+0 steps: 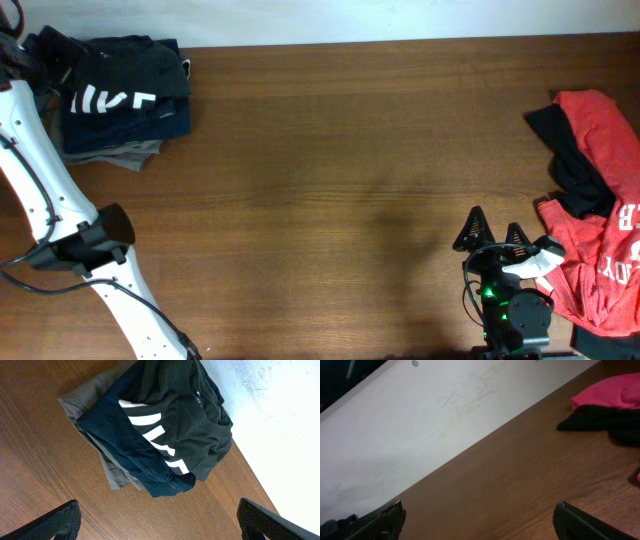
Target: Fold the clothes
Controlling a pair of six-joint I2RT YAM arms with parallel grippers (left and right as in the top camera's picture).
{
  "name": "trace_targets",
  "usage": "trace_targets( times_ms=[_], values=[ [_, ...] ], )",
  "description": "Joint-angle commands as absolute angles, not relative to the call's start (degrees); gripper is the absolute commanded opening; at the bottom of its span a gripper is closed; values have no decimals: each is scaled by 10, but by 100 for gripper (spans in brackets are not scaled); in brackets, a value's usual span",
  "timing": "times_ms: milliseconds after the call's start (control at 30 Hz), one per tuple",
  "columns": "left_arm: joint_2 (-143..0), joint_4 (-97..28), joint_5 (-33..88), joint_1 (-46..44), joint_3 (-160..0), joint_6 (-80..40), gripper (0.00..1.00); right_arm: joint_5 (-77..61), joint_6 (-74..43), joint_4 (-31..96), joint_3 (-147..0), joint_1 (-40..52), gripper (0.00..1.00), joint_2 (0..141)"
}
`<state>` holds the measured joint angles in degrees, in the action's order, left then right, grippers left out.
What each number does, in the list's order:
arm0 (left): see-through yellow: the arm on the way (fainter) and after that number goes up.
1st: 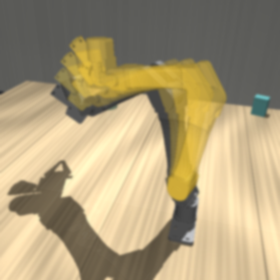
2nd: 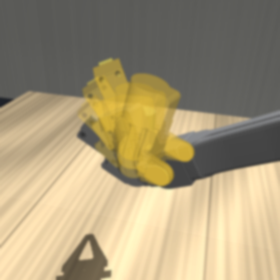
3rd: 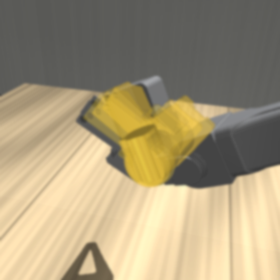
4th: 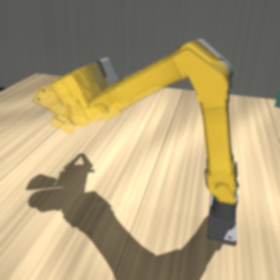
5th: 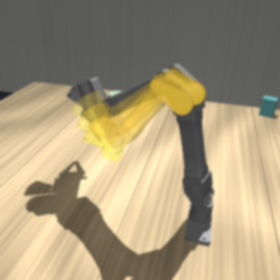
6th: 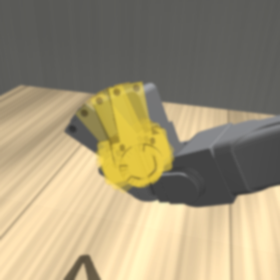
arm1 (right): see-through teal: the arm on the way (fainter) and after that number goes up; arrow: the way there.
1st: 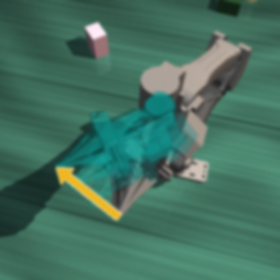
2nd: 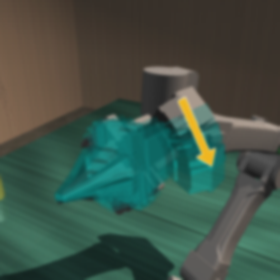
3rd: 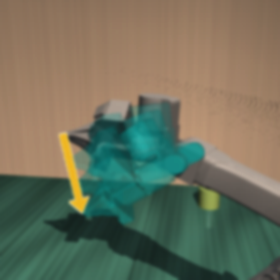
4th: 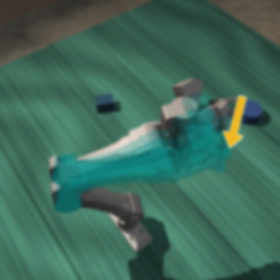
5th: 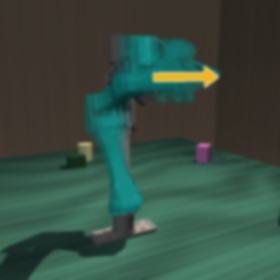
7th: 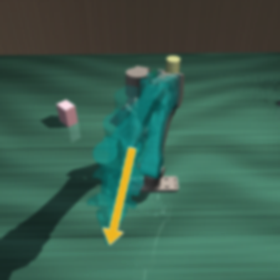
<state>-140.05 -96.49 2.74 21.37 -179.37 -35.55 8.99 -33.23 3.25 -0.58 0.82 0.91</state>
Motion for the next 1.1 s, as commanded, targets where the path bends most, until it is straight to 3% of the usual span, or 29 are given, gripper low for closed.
trace_targets(
  times_ms=[0, 867, 1067],
  values=[
    [-1391, -966, 25, 218, -1796, -347, 99, 97, -335, 37, -3, 11, 99, 5],
    [-1390, -966, 22, 218, -1792, -329, 99, 97, -335, 37, -3, 11, 99, 5],
    [-1318, -961, -27, 176, -1729, -320, 99, 97, -335, 37, -3, 11, 99, 5]
  ],
)
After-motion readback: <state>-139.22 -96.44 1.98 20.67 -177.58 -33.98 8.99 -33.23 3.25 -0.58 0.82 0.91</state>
